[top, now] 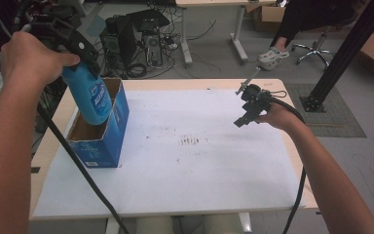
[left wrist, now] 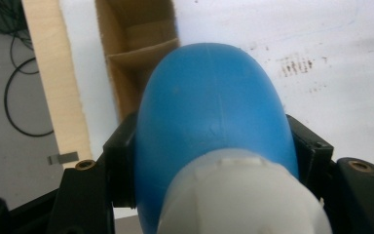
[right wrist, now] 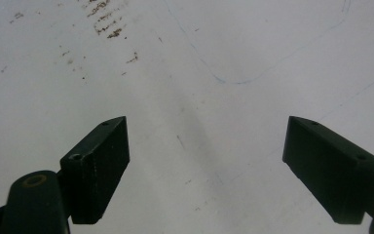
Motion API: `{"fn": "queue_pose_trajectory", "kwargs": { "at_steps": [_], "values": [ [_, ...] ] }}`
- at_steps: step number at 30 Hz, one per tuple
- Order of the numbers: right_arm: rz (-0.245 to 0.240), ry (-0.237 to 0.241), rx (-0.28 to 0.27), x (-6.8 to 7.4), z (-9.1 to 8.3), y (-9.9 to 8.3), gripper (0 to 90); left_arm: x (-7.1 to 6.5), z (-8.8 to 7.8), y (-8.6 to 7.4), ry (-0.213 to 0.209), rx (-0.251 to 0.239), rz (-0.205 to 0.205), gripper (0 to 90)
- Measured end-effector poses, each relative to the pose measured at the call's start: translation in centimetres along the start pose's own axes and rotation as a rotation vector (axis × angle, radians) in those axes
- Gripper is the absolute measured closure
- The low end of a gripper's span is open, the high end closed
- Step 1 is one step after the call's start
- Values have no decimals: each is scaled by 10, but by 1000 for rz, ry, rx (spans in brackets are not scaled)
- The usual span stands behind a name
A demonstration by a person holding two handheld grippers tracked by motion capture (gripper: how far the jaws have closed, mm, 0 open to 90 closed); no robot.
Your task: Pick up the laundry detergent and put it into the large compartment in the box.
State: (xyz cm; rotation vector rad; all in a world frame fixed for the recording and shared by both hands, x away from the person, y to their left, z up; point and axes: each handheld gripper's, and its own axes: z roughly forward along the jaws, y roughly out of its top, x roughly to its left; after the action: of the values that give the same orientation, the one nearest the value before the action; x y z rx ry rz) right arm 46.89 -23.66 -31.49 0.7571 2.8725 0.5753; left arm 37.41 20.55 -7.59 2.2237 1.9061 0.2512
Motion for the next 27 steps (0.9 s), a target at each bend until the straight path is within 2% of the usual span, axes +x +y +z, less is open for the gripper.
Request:
{"fn": "queue_pose_trajectory", "kwargs": {
  "at_steps": [6, 13, 27],
  "values": [
    [-2, 1, -2, 0, 0, 0, 170, 10, 5, -3, 24, 1, -27, 377],
    [-1, 1, 5, 0, 2, 1, 171, 18, 10, -5, 46, -20, -37, 377],
    [4, -2, 15, -1, 4, 0, 171, 30, 43, -6, 47, -33, -24, 377]
  ]
}}
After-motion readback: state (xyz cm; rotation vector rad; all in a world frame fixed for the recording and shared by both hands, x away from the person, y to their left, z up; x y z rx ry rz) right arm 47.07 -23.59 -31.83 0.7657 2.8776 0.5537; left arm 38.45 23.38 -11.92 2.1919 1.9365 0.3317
